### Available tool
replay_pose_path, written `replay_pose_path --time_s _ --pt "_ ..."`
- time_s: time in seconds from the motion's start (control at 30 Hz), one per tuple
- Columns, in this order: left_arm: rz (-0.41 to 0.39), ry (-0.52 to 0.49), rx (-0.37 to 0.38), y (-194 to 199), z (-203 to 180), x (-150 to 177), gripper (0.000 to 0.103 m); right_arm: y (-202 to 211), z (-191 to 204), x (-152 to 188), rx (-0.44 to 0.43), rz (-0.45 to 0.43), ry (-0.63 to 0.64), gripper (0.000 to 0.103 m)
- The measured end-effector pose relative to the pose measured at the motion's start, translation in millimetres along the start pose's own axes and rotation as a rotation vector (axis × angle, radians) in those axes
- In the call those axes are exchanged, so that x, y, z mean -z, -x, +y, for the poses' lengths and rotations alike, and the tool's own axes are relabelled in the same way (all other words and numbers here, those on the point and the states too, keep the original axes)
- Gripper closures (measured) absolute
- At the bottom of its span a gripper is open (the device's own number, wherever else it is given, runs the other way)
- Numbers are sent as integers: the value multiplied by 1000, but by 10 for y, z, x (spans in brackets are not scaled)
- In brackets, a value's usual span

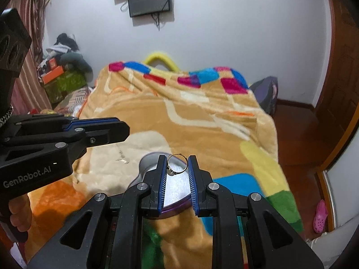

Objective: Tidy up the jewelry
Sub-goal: 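Carry the earring into the heart tin and open the left tool while the right tool follows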

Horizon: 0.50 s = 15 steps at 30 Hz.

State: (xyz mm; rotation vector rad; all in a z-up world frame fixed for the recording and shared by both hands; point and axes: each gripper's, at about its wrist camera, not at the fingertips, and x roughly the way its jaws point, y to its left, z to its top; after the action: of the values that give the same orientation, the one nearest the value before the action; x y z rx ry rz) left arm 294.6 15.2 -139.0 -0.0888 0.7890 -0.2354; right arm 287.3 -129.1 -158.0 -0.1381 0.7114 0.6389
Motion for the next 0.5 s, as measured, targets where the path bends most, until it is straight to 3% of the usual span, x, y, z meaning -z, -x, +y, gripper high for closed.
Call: replay_pose_path --time_s 0.27,0.5 --pt "91 4 -14 -385 67 95 95 -188 13 66 -10 83 23 86" --pt "115 5 16 -455 81 119 95 -278 -17 72 -25 118 26 86"
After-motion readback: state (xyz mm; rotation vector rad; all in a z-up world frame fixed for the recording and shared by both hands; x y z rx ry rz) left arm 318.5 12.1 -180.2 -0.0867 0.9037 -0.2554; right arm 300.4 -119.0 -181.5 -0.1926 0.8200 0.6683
